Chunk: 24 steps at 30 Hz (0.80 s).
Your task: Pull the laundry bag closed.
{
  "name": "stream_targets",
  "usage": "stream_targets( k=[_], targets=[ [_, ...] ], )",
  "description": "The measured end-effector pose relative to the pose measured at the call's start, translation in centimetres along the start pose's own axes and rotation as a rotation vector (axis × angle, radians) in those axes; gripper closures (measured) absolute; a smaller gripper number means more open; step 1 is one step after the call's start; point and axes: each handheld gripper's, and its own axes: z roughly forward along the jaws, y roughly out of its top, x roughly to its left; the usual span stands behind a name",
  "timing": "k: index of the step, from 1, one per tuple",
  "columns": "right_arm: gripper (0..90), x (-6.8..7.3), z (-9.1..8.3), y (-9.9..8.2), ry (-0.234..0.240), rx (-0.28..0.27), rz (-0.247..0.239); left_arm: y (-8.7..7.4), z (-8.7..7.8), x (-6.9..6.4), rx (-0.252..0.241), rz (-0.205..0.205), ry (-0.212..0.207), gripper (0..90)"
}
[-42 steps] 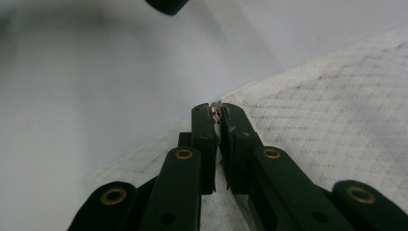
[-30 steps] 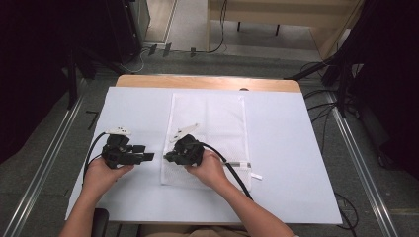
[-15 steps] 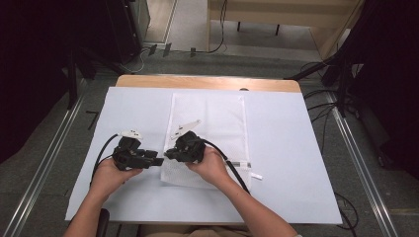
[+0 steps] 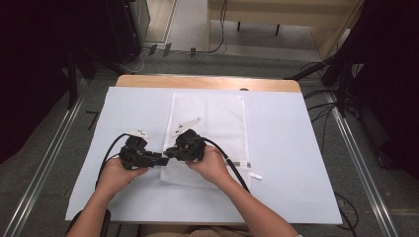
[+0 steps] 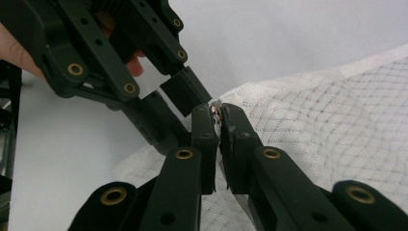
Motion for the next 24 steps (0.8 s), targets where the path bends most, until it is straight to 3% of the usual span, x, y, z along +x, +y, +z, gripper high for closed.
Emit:
stream_targets(
  k=[5,11,24],
  targets=[
    [86.4,0.16,0.18,-0.13,0.009,0.009,-0.016,-0.02,-0.34,0.23,0.007,-0.022,-0.003,87.0],
    [86.5,0.07,0.3,-0.34,0.017,0.024,-0.039,-0.04,-0.2,0.05,0.03,-0.008,0.006,88.2],
    [86.7,-0.02,0.15,-0.79,0.036,-0.011,-0.078,-0.09,-0.67,0.09,0.021,0.014,0.01,89.1]
  ],
)
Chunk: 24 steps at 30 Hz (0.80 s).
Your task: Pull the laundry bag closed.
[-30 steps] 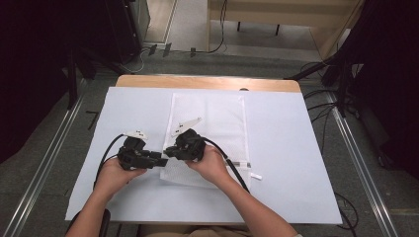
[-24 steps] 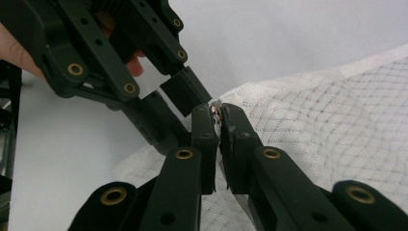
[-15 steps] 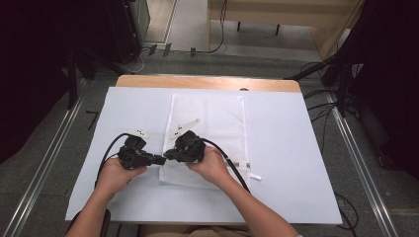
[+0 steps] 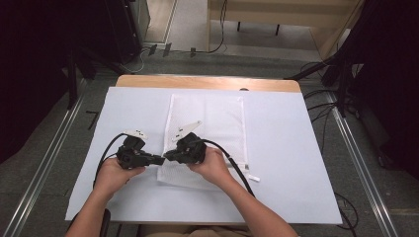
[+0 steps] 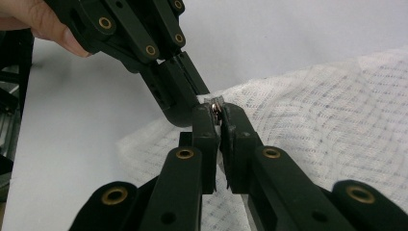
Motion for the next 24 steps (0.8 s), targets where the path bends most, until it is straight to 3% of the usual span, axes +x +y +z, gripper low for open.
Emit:
stream_targets(
  k=[5,6,7,9,11,14,24],
  targets=[
    [86.8,0.1,0.0,-0.1,-0.002,-0.007,0.009,0.0,-0.1,0.0,0.0,-0.008,0.007,89.3],
    [88.5,0.1,0.0,-0.2,-0.002,-0.017,0.009,0.0,-0.5,0.1,-0.014,-0.015,0.037,89.5],
    [88.5,0.1,0.0,-0.2,-0.029,0.007,-0.002,0.0,-1.0,0.4,-0.042,-0.031,0.029,89.6],
    [88.5,-0.1,0.0,-0.7,-0.034,0.022,-0.002,-0.2,-1.5,1.0,-0.063,-0.062,0.015,89.6],
    [88.5,-0.6,-0.1,-1.1,-0.032,0.024,0.022,-0.3,-1.2,0.9,-0.05,-0.048,0.007,89.6],
    [88.5,-0.5,0.0,-1.1,-0.047,0.052,0.015,-0.2,-1.0,0.6,-0.039,-0.035,0.011,89.5],
    [88.5,-0.3,-0.3,-1.1,-0.046,0.056,-0.031,-0.4,-1.3,0.7,-0.047,-0.033,0.015,89.3]
  ],
)
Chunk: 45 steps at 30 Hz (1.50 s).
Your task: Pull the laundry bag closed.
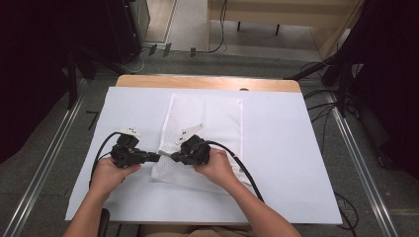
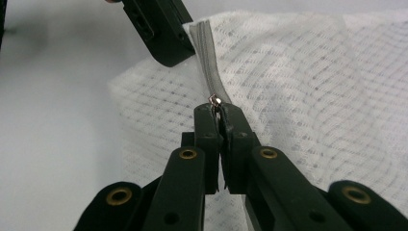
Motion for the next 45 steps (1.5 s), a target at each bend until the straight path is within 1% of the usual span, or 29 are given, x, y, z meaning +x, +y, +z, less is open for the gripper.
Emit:
stream_targets(
  k=[3,5,7,10,14,18,19,23,27,33,37,38,43,45],
  targets=[
    [88.6,-0.1,-0.1,-0.2,-0.005,0.01,-0.003,-0.1,-0.2,0.1,-0.003,-0.007,0.0,89.3],
    [88.5,-0.2,-0.2,-0.4,-0.005,0.009,0.009,0.0,-0.2,0.1,-0.001,-0.002,-0.003,89.3],
    [88.5,-0.2,-0.3,-0.4,-0.003,0.009,-0.001,0.0,-0.1,0.0,-0.002,0.0,-0.003,89.3],
    [88.5,-0.2,-0.5,-0.5,0.002,0.011,0.003,0.0,-0.1,0.0,-0.006,0.001,0.0,89.3],
    [88.5,-0.4,-0.7,-0.8,-0.008,0.025,0.002,-0.1,-0.4,0.1,-0.013,-0.003,0.001,89.3],
    [88.5,-0.4,-1.0,-1.0,-0.008,0.029,0.003,-0.1,-0.2,0.0,-0.014,0.005,-0.006,89.2],
    [88.5,-0.4,-1.1,-1.1,-0.009,0.028,-0.004,-0.1,-0.2,0.0,-0.013,0.006,-0.003,89.2],
    [88.5,-0.5,-1.4,-1.3,-0.009,0.033,-0.003,-0.1,-0.3,0.0,-0.02,0.015,0.002,89.2],
    [88.5,-0.7,-1.7,-1.5,0.001,0.025,0.009,-0.1,-0.3,-0.1,-0.026,0.018,0.002,89.2],
    [88.4,-0.8,-2.2,-1.8,-0.006,0.034,-0.001,-0.1,-0.4,0.0,-0.026,0.017,0.001,89.1],
    [88.4,-0.9,-2.6,-2.1,-0.013,0.034,0.009,-0.1,-0.4,-0.1,-0.036,0.029,-0.001,89.1],
    [88.4,-0.9,-2.6,-2.1,-0.013,0.035,0.003,-0.1,-0.4,-0.1,-0.038,0.028,0.0,89.0],
    [88.4,-1.1,-3.0,-2.4,-0.009,0.027,0.02,-0.1,-0.5,0.0,-0.037,0.028,-0.002,88.9],
    [88.4,-1.1,-3.2,-2.5,-0.01,0.031,0.014,-0.1,-0.5,0.0,-0.036,0.027,-0.002,88.9]
  ],
)
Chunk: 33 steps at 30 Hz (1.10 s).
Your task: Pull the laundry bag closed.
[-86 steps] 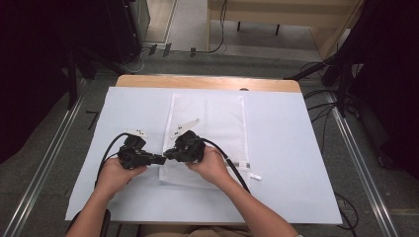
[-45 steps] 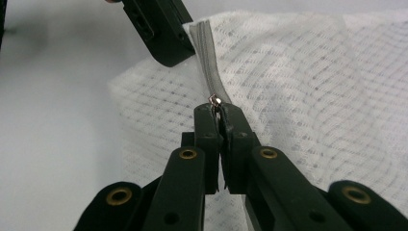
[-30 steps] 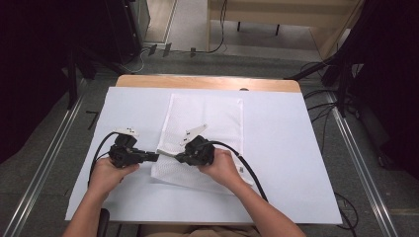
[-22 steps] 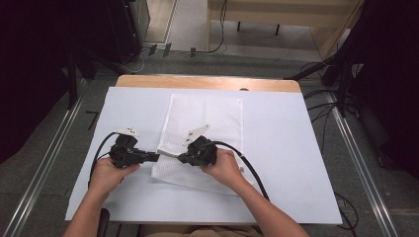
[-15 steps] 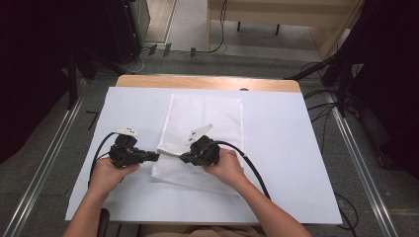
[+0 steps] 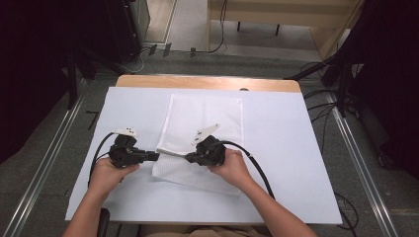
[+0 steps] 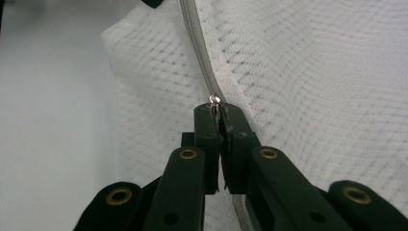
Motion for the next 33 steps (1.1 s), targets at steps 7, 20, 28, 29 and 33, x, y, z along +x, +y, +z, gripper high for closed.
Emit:
stream_targets(
  k=[7,20,28,29,33],
  targets=[
    [88.4,-0.1,-0.4,-0.4,0.0,-0.008,0.006,0.0,0.1,-0.1,0.0,0.003,0.001,88.8],
    [88.4,-0.2,-1.1,-0.9,0.001,-0.016,0.014,0.0,0.0,0.0,-0.01,0.001,-0.001,88.8],
    [88.4,-0.4,-1.4,-1.4,-0.002,-0.015,0.021,-0.1,-0.1,0.0,-0.011,0.005,-0.001,88.7],
    [88.4,-0.3,-1.4,-1.5,-0.006,-0.012,0.027,-0.1,-0.1,0.0,-0.011,0.005,-0.001,88.7],
    [88.4,-0.3,-1.5,-1.8,-0.009,-0.011,0.028,-0.1,-0.1,0.0,-0.011,0.006,-0.001,88.7]
  ],
)
